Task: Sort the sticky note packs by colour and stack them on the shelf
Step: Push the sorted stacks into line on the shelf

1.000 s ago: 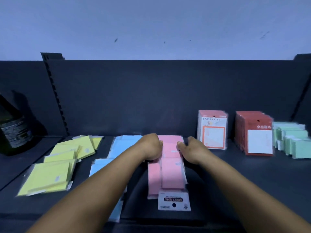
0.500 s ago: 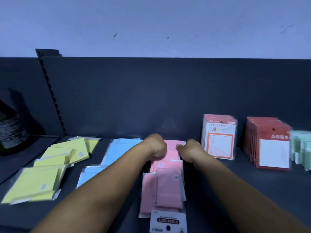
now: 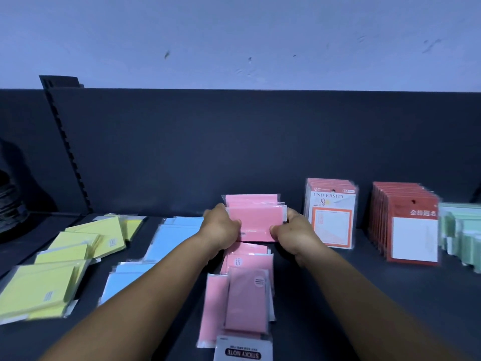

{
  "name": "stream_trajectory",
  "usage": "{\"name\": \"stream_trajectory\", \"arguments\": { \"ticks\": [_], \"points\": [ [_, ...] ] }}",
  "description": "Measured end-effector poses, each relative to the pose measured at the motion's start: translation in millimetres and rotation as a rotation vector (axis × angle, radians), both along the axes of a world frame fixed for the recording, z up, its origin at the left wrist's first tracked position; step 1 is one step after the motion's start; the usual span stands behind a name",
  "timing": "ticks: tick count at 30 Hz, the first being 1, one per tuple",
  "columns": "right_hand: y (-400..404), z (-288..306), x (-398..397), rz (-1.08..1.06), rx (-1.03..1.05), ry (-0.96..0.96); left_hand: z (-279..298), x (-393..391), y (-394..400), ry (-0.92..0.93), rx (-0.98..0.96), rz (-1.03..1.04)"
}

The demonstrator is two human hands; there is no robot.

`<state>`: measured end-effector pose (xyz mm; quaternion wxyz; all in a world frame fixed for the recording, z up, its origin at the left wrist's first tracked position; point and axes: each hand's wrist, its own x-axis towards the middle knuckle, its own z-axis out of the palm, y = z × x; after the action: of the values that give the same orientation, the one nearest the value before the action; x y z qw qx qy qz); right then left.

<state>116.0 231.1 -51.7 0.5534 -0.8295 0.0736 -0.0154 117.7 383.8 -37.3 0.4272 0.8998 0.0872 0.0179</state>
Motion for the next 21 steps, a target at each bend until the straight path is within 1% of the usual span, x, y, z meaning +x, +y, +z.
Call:
{"name": "stream_trajectory", "arguments": {
  "ticks": [3,5,11,17,21],
  "points": [
    [1.3,-1.6,-1.2,-0.025,-0.15,-0.026,2.3,-1.4,-0.2,-0.067,0.184,-0.046],
    [1.9,-2.4,-1.4,-0.037,-0.216,-0.031,0.4,-0.3,1.2,-0.092,0.229,-0.071],
    [4.8,-6.2,0.5,-0.092,-0.361,-0.035,-3.0,0.5,3.7,-0.077,0.23,-0.08],
    [6.7,-11.1,9.6,-0.153,-0.373,-0.051,-4.6,12.9,-0.2,-0.105,0.182,-0.019],
    [8.2,-10.9,19.4,-0.185,-0.394,-0.063,-6.0,24.1,-2.6,-0.124,0.185,-0.013]
  ]
}}
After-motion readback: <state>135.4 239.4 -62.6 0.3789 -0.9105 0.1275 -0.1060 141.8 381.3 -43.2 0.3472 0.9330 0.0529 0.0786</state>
